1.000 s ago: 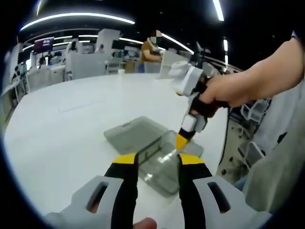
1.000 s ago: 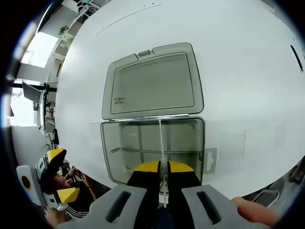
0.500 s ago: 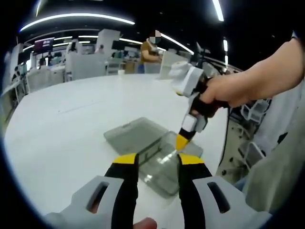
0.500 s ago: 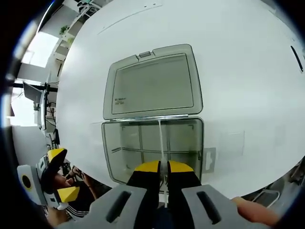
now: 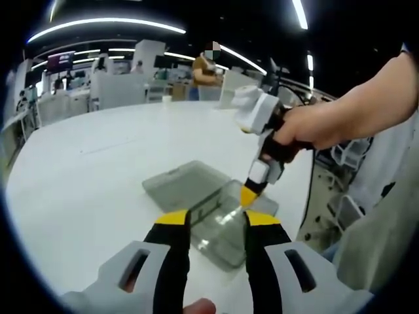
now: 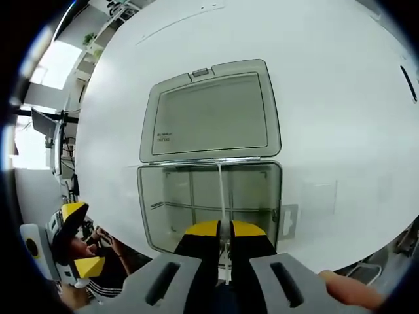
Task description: Insert the divider into the dual guide fixture by aligning both edges with the guide slots and pushing it downward to the bottom, including one-sided entry, uneven engagement, binding, and posture correction.
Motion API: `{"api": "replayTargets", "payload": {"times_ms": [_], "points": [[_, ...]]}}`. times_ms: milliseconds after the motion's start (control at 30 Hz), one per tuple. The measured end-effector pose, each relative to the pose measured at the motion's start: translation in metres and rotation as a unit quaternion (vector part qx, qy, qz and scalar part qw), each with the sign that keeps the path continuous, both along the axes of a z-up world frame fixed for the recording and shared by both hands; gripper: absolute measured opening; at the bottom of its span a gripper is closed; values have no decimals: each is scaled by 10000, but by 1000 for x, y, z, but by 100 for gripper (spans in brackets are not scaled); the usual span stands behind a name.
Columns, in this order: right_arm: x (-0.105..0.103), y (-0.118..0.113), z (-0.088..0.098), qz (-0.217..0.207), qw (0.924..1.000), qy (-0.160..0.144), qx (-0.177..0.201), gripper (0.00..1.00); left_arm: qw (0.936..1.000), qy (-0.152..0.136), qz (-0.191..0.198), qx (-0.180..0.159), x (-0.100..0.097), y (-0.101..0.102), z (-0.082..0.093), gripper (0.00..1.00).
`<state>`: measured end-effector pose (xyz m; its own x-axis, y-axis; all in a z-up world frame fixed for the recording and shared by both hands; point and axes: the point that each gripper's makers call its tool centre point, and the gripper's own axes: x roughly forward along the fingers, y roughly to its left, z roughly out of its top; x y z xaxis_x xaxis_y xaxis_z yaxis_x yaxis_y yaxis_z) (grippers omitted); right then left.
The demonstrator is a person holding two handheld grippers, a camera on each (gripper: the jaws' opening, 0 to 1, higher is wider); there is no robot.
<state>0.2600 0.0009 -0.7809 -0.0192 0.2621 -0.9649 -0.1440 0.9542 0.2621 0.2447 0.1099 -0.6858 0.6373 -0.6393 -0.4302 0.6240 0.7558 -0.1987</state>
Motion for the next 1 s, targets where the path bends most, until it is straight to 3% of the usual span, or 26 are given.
{"api": "replayTargets", "payload": {"times_ms": [1000], "points": [[0,-4,7,-84,9996,-264,58,0,9999,-57,-103,-8,2,-8,4,28]]}}
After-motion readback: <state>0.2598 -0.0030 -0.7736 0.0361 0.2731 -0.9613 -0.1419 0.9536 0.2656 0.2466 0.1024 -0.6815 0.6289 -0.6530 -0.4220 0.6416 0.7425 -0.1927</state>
